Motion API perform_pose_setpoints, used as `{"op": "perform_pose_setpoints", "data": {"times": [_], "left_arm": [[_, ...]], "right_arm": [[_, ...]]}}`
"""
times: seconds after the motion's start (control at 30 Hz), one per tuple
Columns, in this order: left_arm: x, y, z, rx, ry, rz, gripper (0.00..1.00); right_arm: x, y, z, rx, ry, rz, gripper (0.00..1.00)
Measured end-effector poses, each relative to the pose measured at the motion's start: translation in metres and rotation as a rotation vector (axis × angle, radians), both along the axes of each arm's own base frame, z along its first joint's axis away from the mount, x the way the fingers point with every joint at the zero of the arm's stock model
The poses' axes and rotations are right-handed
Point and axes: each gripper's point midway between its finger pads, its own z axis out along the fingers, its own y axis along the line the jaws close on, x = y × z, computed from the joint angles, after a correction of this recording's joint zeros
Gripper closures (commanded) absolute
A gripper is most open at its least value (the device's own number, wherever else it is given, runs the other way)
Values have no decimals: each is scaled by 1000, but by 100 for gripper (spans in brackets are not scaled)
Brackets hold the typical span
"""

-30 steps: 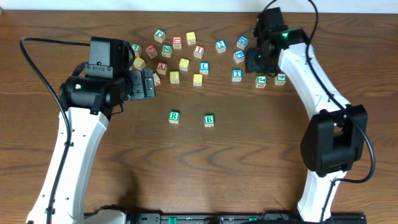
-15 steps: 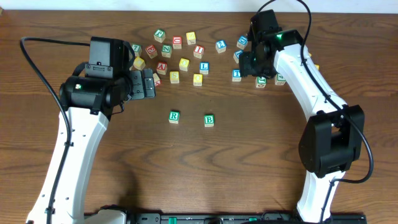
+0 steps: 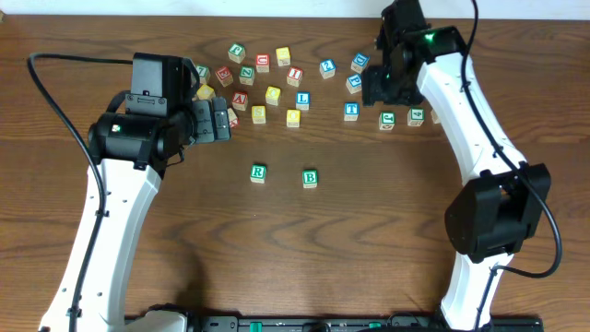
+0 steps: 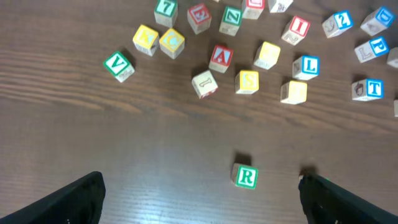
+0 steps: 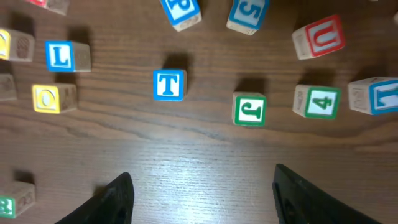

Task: Spell out ROBOT
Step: 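Reach the left gripper toward the yellow O block among the blocks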

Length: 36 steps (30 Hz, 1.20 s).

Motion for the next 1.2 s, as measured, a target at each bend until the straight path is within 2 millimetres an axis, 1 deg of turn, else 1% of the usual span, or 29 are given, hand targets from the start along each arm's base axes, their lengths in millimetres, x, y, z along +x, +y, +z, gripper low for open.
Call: {"op": "perform_pose_setpoints", "data": {"times": [0.13, 0.33, 0.47, 0.67, 0.73, 0.83, 1.0, 1.13, 1.2], "left_arm": [[2, 0, 1, -1, -10, 0, 6], [2, 0, 1, -1, -6, 0, 6], [4, -1, 2, 2, 35, 3, 7], [22, -3, 15, 7, 76, 3, 7], [28, -4, 16, 9, 91, 3, 7], [39, -5, 13, 11, 109, 3, 7], [48, -7, -1, 15, 139, 3, 7], [56, -8, 0, 12, 113, 3, 7], [64, -9, 2, 8, 83, 3, 7]], "right_arm": [[2, -1, 6, 3, -11, -2, 32], [1, -1, 5, 2, -7, -3, 31], [-1, -1, 5, 0, 0, -2, 30], [-3, -2, 4, -2, 10, -3, 29], [-3, -1, 4, 1, 11, -3, 29], [-4, 3, 4, 23, 15, 2, 30], [-2, 9, 6, 57, 8, 10, 31], [0, 12, 7, 72, 4, 3, 31], [1, 12, 7, 80, 1, -8, 31]]}}
